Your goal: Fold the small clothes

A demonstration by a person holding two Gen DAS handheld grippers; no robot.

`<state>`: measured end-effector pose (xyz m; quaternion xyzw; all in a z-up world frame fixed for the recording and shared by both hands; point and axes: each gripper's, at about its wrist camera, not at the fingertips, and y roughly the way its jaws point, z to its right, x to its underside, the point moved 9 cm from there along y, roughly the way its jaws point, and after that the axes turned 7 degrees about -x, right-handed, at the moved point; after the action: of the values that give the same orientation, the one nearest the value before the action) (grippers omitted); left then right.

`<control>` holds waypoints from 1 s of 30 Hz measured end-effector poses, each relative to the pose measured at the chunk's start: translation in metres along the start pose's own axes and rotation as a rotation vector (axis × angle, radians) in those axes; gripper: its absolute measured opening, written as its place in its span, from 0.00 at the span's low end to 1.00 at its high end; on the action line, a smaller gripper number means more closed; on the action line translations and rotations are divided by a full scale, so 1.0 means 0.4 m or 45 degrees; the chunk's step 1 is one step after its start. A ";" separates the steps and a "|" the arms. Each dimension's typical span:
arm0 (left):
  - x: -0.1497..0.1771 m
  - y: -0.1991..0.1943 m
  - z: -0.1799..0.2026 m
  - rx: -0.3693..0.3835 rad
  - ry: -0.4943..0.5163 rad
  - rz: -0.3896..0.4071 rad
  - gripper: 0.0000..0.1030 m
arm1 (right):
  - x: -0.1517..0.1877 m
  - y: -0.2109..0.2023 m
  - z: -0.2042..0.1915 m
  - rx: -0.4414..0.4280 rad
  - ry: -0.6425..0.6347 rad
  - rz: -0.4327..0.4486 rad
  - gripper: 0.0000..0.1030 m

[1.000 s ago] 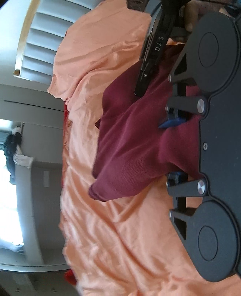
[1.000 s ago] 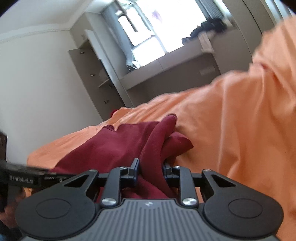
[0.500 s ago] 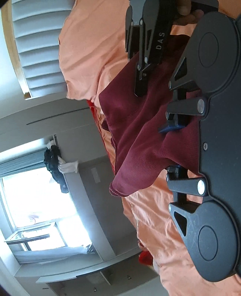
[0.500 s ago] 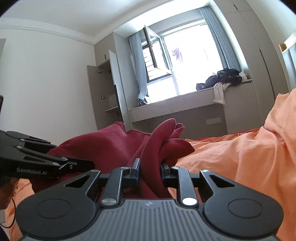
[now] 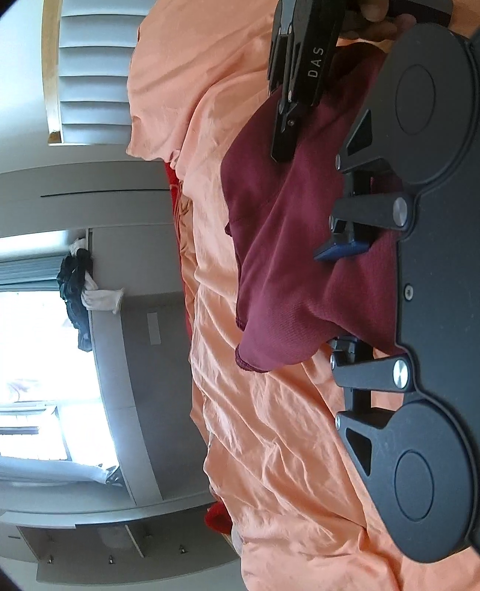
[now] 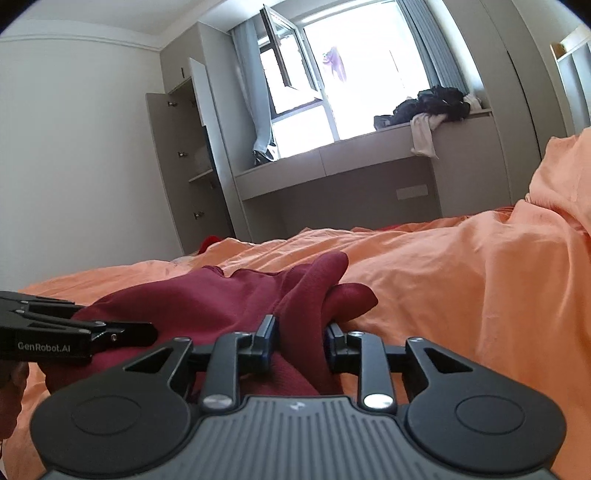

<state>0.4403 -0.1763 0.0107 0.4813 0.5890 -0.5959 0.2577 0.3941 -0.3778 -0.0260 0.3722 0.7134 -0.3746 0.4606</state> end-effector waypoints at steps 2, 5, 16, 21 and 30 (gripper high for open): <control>0.001 -0.001 0.005 -0.013 0.004 0.005 0.41 | 0.002 0.001 0.005 0.011 0.016 -0.006 0.35; 0.000 -0.004 0.006 -0.023 -0.006 0.005 0.43 | -0.002 0.000 0.023 0.022 0.036 -0.004 0.43; -0.007 -0.022 -0.021 -0.109 -0.062 0.003 0.80 | -0.014 -0.023 0.042 0.103 0.032 0.012 0.85; -0.007 -0.047 -0.055 -0.131 -0.185 -0.007 0.93 | -0.020 -0.049 0.032 0.151 0.012 0.033 0.97; -0.031 -0.155 -0.099 -0.213 -0.286 0.100 0.99 | -0.057 -0.156 -0.042 0.217 -0.106 0.169 1.00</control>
<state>0.4019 -0.1311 0.0559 0.4109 0.5848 -0.5843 0.3844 0.3398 -0.3949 0.0122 0.4406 0.6331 -0.4177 0.4802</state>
